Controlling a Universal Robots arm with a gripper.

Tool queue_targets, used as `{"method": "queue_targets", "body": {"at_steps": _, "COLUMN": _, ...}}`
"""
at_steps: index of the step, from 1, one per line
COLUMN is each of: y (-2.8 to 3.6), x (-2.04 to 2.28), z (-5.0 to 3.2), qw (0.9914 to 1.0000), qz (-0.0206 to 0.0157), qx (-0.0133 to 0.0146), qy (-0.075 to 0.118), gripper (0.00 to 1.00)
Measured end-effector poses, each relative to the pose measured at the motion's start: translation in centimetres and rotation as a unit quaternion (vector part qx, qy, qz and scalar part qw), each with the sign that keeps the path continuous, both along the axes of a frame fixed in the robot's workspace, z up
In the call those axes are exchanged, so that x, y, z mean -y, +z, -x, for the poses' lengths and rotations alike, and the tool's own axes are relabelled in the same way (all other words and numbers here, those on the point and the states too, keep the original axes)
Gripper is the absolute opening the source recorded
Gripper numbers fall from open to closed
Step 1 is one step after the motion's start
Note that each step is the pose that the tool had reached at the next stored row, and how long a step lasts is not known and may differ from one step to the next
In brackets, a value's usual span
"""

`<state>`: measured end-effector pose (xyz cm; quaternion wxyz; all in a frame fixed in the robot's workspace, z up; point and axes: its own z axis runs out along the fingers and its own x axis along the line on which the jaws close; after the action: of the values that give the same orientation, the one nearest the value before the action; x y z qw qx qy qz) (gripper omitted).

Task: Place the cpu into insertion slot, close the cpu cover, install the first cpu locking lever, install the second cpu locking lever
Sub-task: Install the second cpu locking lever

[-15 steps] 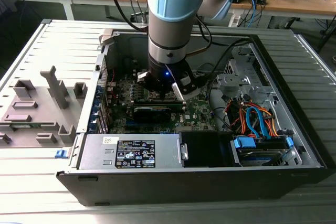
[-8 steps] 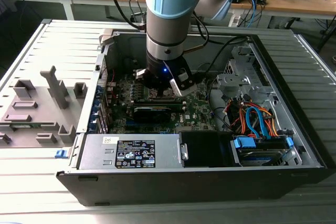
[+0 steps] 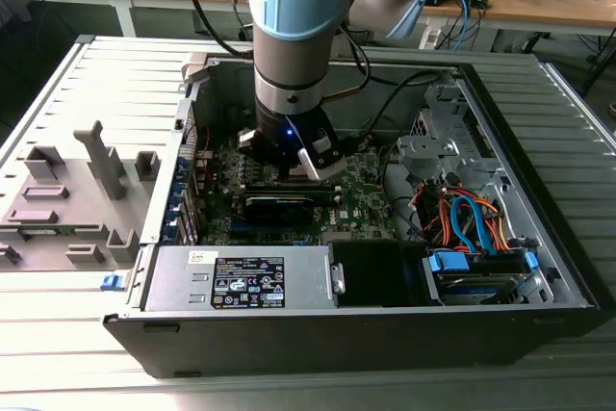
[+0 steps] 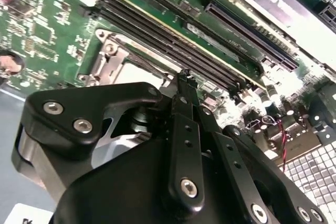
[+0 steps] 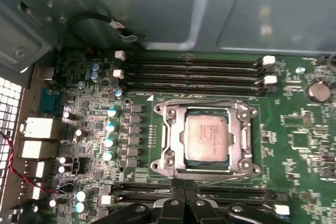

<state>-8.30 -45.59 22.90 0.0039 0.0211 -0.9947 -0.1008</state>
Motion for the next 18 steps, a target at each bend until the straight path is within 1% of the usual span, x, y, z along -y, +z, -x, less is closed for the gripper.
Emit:
{"method": "queue_targets", "body": {"at_steps": 1, "y": -0.21, "x": 0.00, "z": 0.21, "qw": 1.00000, "qz": 0.0000, "qx": 0.0000, "qy": 0.000, "gripper": 0.11}}
{"method": "queue_targets", "body": {"at_steps": 7, "y": -0.69, "x": 0.01, "z": 0.89, "qw": 1.00000, "qz": -0.0004, "qx": 0.0000, "qy": 0.000, "gripper": 0.11}}
{"method": "queue_targets", "body": {"at_steps": 9, "y": -0.95, "x": 0.00, "z": 1.32, "qw": 1.00000, "qz": -0.0009, "qx": 0.0000, "qy": 0.000, "gripper": 0.11}}
{"method": "queue_targets", "body": {"at_steps": 11, "y": -1.23, "x": 0.00, "z": 1.57, "qw": 1.00000, "qz": -0.0009, "qx": 0.0000, "qy": 0.000, "gripper": 0.11}}
{"method": "queue_targets", "body": {"at_steps": 16, "y": -1.80, "x": 0.01, "z": 1.68, "qw": 0.99999, "qz": -0.0015, "qx": -0.0001, "qy": 0.004, "gripper": 0.11}}
{"method": "queue_targets", "body": {"at_steps": 18, "y": -2.16, "x": -0.05, "z": 1.69, "qw": 0.99989, "qz": -0.0017, "qx": 0.0000, "qy": 0.015, "gripper": 0.11}}
